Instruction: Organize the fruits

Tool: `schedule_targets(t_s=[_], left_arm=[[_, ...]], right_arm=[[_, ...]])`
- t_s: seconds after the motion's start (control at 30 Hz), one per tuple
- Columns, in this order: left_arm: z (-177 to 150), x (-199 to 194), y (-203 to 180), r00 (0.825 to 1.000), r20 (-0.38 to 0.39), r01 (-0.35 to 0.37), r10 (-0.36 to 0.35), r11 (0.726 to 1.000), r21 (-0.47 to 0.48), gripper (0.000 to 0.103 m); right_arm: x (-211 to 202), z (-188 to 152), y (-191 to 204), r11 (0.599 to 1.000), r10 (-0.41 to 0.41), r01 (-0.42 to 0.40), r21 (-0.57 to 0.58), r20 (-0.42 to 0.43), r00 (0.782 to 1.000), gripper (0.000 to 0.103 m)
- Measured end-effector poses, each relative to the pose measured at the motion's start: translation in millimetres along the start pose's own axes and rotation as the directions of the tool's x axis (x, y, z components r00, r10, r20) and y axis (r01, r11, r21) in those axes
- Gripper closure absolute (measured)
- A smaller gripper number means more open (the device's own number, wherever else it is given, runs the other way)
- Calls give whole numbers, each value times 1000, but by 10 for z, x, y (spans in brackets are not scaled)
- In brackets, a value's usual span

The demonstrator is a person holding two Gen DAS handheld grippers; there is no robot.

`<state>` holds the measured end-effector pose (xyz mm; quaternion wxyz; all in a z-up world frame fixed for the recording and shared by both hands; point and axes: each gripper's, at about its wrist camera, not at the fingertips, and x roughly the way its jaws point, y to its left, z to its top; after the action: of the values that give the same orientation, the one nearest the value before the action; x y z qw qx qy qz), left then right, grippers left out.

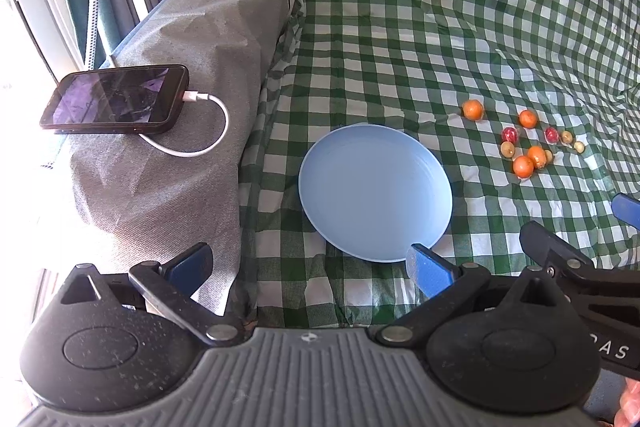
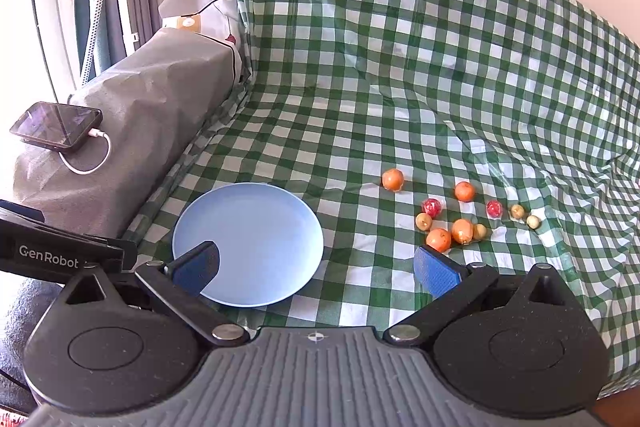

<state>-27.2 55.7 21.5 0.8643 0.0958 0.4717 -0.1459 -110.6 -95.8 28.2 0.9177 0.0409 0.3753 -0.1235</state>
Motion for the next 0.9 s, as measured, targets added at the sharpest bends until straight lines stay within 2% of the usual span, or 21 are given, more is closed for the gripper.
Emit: schedule_targets(t_s=[0.57, 0.67, 0.73, 0.9], left_arm=[[-60, -102, 51, 1000, 14, -11, 10, 1000, 16, 0], [-46, -72, 30, 1000, 6, -13, 12, 1000, 25, 0], [-34, -40, 9, 1000, 1, -21, 21, 999, 34, 0], [-7, 55, -25, 999, -22, -36, 37, 998, 44, 0]], right_arm=[[-123, -20, 23, 999, 25, -25, 22, 9, 1000, 1], [-133, -34, -1, 998, 39, -39, 40, 1, 999, 1], [-131, -45, -33, 994, 77, -76, 83, -11, 997, 1], [-30, -97, -31, 1000, 21, -21, 23, -27, 999, 1]])
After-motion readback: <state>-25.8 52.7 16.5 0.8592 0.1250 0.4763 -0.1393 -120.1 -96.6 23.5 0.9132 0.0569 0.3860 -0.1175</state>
